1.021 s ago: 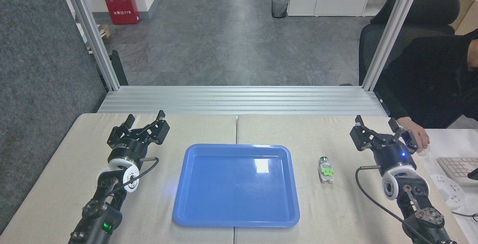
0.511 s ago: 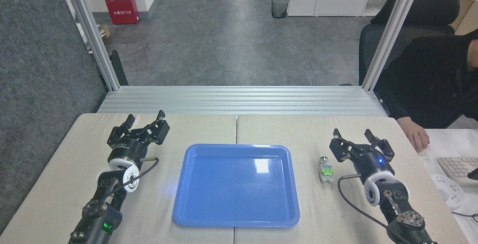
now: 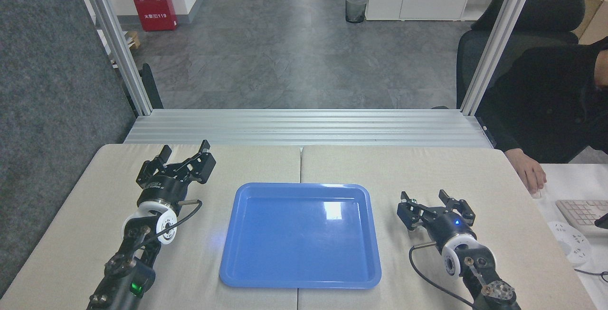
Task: Pick up switch part and place in tray
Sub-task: 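Move the right gripper toward the green-and-white switch part and lower it, then close the right gripper on the switch part and lift it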
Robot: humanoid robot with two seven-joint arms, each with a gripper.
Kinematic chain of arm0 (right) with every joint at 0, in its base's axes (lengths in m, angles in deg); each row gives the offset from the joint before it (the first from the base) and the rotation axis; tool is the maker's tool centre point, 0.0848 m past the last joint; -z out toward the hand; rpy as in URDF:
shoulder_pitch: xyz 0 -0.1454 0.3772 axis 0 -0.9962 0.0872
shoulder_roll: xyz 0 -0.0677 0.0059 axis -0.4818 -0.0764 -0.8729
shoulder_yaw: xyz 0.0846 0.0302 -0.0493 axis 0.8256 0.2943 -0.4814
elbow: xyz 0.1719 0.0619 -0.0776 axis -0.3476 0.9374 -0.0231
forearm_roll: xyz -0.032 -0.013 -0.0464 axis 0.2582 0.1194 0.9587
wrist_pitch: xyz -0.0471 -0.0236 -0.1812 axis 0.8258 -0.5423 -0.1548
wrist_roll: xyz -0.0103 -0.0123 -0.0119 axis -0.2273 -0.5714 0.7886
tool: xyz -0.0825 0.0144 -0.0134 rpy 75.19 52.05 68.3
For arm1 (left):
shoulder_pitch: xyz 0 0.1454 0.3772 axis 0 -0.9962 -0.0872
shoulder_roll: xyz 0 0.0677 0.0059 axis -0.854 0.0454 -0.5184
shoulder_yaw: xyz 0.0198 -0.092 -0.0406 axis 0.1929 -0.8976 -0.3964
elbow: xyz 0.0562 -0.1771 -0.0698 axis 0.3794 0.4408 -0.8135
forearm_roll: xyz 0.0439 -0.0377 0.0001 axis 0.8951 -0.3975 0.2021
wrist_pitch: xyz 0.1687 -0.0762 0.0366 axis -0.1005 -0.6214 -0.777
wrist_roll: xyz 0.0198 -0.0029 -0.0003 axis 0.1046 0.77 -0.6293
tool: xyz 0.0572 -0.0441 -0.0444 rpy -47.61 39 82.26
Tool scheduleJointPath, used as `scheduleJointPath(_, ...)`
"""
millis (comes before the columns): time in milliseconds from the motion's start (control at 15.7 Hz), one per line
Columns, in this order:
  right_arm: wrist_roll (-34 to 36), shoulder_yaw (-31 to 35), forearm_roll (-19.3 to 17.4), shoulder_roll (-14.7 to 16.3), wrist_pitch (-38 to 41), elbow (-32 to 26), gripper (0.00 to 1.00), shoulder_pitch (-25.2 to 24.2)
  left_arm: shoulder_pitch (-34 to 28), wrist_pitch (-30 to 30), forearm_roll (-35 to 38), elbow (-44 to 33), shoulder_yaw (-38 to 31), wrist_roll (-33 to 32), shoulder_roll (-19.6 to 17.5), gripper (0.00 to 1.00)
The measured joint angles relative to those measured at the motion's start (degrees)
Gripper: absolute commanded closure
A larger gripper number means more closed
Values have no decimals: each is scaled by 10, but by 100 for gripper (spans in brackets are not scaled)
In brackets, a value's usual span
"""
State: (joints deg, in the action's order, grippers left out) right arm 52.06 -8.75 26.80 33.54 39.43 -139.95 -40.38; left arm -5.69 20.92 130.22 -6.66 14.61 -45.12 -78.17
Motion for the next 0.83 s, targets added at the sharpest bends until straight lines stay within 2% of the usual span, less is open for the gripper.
scheduleJointPath(319,-2,-10,22,-21,-12,25,13,-8,0,0,0,0,0,0,0,0)
scheduleJointPath(447,-2,-12,27,-28,-16,35,22,-10,0,0,0,0,0,0,0,0)
scheduleJointPath(511,-2,-12,29,-30,-18,39,31,-10,0,0,0,0,0,0,0,0)
scheduleJointPath(702,-2,-14,35,-35,-20,51,69,-10,0,0,0,0,0,0,0,0)
scheduleJointPath(766,-2,-14,37,-36,-21,54,85,-10,0,0,0,0,0,0,0,0)
scheduleJointPath(830,-2,-14,38,-37,-25,56,95,-10,0,0,0,0,0,0,0,0)
